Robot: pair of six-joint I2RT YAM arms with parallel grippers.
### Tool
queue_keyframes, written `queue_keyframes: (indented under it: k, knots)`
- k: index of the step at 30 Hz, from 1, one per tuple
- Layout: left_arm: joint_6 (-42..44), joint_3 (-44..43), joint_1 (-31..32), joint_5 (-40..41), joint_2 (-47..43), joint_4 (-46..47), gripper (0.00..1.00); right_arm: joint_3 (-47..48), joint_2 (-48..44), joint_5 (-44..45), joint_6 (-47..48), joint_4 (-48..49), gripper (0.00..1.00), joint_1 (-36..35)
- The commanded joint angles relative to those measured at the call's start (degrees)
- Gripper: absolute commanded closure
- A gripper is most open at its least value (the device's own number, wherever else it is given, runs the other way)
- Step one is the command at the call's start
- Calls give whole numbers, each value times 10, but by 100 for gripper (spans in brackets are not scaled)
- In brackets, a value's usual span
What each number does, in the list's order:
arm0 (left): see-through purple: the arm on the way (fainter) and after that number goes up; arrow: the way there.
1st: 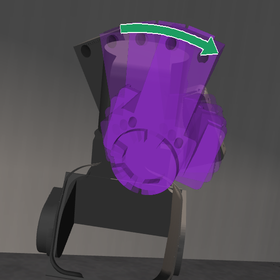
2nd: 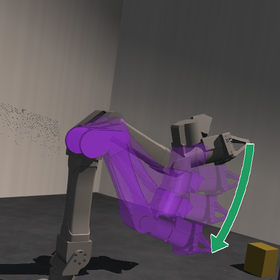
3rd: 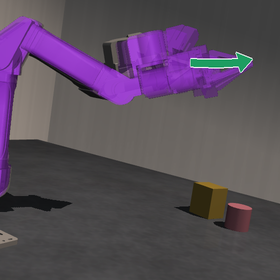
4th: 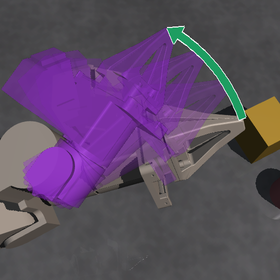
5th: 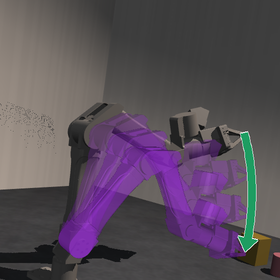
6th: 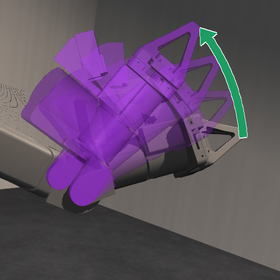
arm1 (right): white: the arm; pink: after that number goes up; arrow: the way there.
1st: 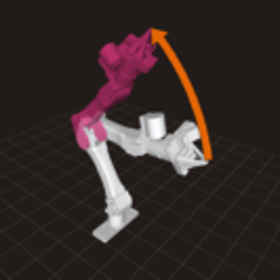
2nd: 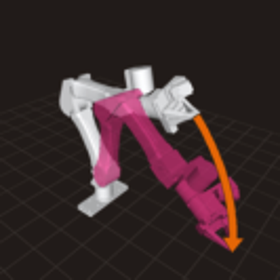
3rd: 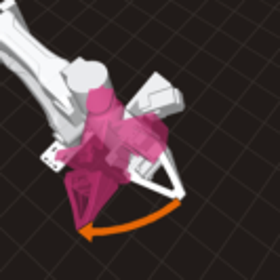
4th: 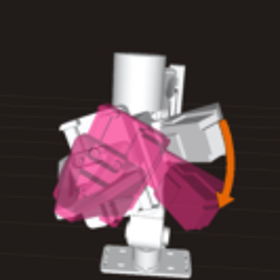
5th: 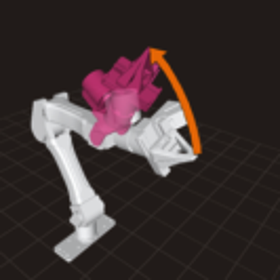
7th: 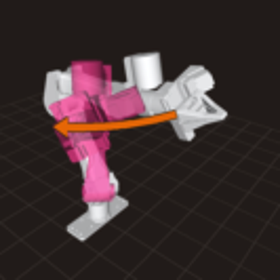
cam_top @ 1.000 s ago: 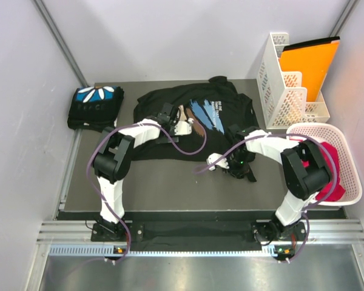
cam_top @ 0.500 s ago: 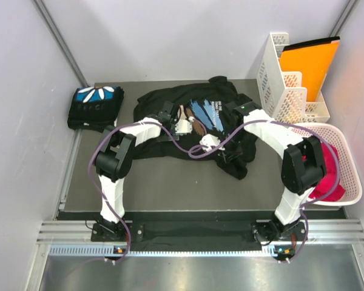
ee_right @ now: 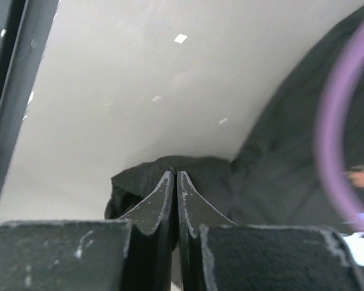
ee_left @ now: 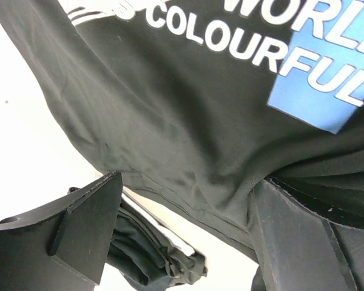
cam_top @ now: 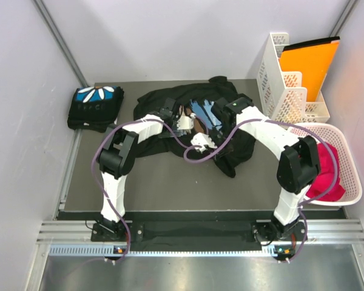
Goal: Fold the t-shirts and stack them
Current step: Flatten the tshirt out
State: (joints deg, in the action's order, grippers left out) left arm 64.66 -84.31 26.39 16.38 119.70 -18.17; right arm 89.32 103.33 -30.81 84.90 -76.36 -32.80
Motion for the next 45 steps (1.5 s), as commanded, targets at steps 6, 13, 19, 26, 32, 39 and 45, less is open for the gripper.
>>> queue_keyframes:
  k: [6, 13, 19, 26, 32, 39, 45]
  knots:
    - [18, -34, -1, -34, 33, 5, 7, 71, 33, -51, -3, -60, 65, -67]
    - [25, -42, 0, -35, 32, 4, 7, 48, 7, -27, -29, -43, 39, -71]
    - [27, -39, 0, -32, 21, 5, 7, -51, -67, 37, -128, 65, 46, -38]
    - [27, -27, 0, -28, 9, 9, 7, -218, -115, 44, -166, 102, 55, 9]
    - [27, -26, 2, -19, 7, 11, 7, -294, -152, 76, -176, 211, 54, -3]
    - [31, -26, 7, -11, 4, 11, 7, -307, -132, 78, -167, 261, 56, -21]
    - [29, -20, 7, -6, 1, 11, 7, -302, -108, 66, -166, 267, 56, -38]
